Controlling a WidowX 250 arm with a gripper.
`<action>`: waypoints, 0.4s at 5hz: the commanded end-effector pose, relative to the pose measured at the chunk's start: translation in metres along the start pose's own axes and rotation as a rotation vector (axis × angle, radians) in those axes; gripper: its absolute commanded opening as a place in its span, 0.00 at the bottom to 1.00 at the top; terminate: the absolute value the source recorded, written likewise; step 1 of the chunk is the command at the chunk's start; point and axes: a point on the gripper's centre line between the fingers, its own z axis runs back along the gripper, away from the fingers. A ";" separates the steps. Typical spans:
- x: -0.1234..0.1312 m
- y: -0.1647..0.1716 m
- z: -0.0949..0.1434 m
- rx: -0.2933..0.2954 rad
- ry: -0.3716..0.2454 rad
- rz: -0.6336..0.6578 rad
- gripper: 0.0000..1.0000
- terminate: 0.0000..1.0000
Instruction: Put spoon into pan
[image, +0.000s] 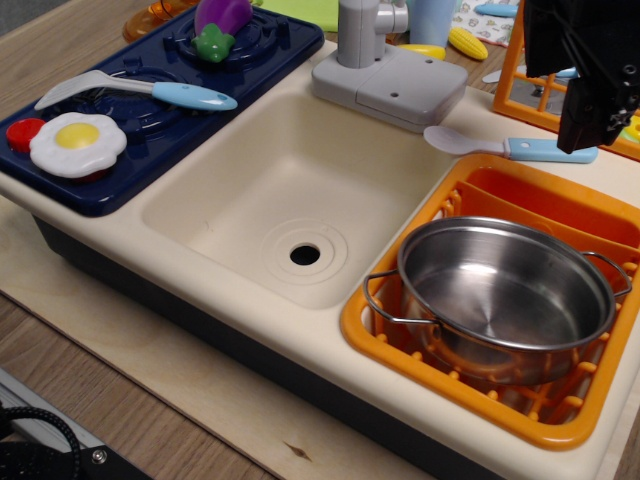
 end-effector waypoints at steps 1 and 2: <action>0.000 0.000 0.000 0.000 0.000 0.000 1.00 0.00; 0.002 0.007 -0.007 -0.009 -0.008 -0.011 1.00 0.00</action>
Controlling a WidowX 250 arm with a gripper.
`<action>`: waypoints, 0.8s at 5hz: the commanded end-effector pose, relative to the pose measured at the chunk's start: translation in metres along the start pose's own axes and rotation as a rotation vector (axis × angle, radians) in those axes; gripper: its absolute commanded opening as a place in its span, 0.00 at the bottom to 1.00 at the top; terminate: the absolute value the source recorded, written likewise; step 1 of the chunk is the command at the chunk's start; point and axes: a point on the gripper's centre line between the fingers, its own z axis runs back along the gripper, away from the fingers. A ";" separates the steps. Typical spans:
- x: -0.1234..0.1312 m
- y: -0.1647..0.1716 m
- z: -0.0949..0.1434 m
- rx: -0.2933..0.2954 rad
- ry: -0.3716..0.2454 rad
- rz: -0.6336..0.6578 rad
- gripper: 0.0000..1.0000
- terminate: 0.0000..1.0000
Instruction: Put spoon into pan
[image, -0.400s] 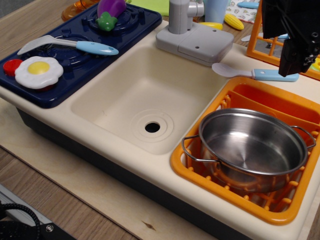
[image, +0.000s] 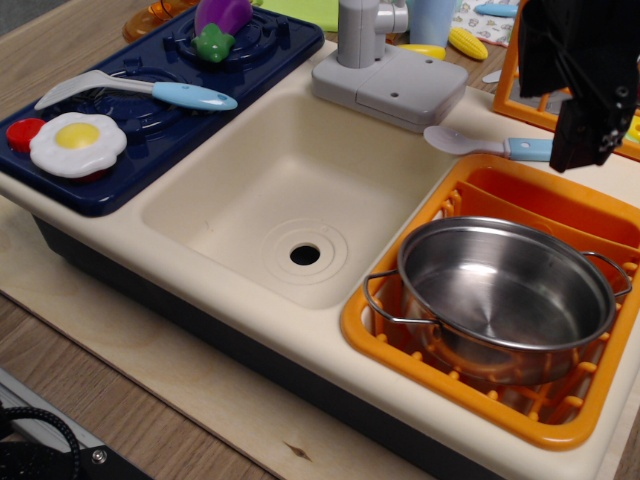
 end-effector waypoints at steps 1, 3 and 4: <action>0.006 0.013 0.000 0.016 -0.059 -0.015 1.00 0.00; 0.003 0.023 -0.012 0.012 -0.080 -0.025 1.00 0.00; 0.000 0.027 -0.025 0.003 -0.098 -0.012 1.00 0.00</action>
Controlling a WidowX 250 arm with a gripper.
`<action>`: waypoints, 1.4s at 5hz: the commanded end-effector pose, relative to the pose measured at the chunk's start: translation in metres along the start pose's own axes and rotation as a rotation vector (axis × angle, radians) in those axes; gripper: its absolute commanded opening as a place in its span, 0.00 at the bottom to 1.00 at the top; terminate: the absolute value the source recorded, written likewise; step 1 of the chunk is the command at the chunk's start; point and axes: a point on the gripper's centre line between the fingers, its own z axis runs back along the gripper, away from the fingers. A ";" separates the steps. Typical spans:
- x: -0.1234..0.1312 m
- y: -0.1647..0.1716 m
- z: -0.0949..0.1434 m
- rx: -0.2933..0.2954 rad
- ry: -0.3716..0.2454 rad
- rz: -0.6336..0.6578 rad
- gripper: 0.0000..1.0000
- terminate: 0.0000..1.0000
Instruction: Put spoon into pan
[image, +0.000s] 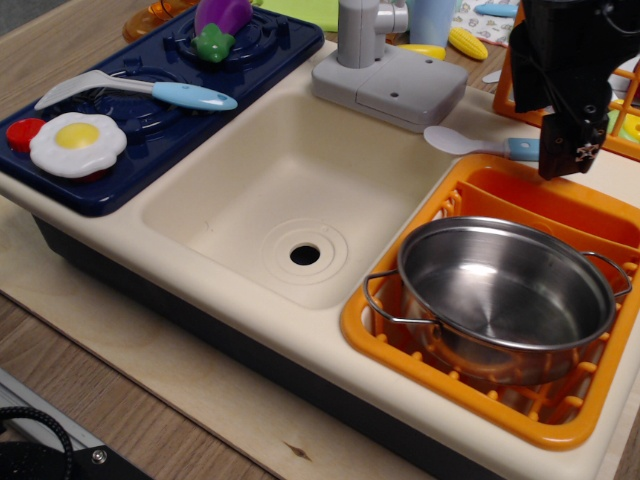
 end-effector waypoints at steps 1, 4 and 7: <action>-0.001 0.011 -0.011 -0.003 -0.054 0.010 0.00 0.00; -0.004 -0.004 -0.014 -0.048 -0.065 0.077 0.00 0.00; 0.007 -0.043 0.054 0.050 0.057 0.117 0.00 0.00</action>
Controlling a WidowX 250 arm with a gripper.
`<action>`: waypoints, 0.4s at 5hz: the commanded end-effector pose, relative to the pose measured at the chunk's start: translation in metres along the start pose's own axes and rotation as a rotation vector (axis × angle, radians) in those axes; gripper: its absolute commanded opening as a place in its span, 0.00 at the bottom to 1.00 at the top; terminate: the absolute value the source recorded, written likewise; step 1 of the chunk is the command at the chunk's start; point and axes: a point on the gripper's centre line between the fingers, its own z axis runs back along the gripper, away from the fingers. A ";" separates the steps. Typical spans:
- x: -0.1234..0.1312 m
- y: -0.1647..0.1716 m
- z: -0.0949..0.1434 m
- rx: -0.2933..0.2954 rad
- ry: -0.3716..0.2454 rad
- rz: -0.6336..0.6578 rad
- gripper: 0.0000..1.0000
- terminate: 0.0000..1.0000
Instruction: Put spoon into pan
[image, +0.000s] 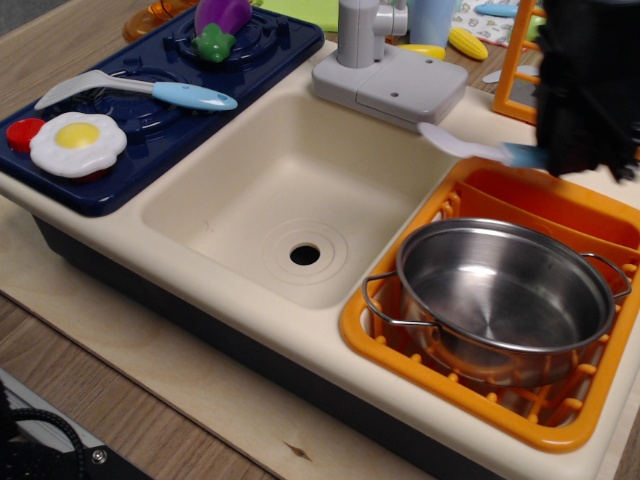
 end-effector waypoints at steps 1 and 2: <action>-0.003 -0.022 0.025 0.024 -0.046 0.104 0.00 0.00; -0.010 -0.034 0.026 0.007 -0.064 0.161 0.00 0.00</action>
